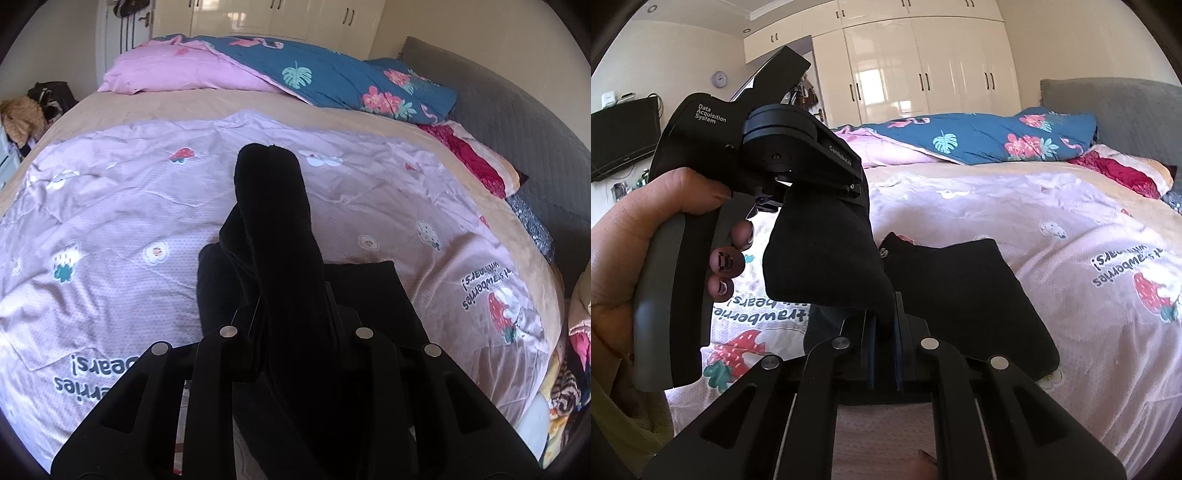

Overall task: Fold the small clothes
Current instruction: 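Lift the gripped side and fold it over the shirt with the right gripper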

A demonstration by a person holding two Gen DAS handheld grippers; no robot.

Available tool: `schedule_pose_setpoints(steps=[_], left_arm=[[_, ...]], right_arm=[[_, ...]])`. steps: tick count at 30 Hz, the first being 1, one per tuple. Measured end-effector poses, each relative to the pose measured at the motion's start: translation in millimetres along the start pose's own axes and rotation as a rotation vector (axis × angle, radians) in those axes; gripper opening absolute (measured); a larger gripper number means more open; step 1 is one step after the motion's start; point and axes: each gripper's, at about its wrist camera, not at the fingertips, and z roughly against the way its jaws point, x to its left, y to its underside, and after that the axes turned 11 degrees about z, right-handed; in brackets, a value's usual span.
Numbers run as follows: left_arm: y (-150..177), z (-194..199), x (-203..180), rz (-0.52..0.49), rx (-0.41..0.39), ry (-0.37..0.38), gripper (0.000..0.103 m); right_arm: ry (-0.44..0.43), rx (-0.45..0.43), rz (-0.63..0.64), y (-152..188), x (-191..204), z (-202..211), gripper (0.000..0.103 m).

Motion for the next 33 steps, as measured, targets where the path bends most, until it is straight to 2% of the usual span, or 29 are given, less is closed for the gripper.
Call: schedule_pose_setpoints(steps=[11, 23, 33], left_arm=[[1.2, -21.3, -29.4, -0.054, 0.06, -0.008, 0.018], [7.5, -61.2, -54.7, -0.081, 0.171, -0.017, 0.025], [13.3, -100.1, -82.1, -0.127, 0.249, -0.063, 0.03]], right_arm=[[-0.008, 0.034, -0.093, 11.1, -24.3, -4.6, 0.007], [-0.091, 0.118, -0.245, 30.7, -54.2, -15.5, 0.007], [-0.142, 0.185, -0.346, 42.0, -77.2, -28.8, 0.007]])
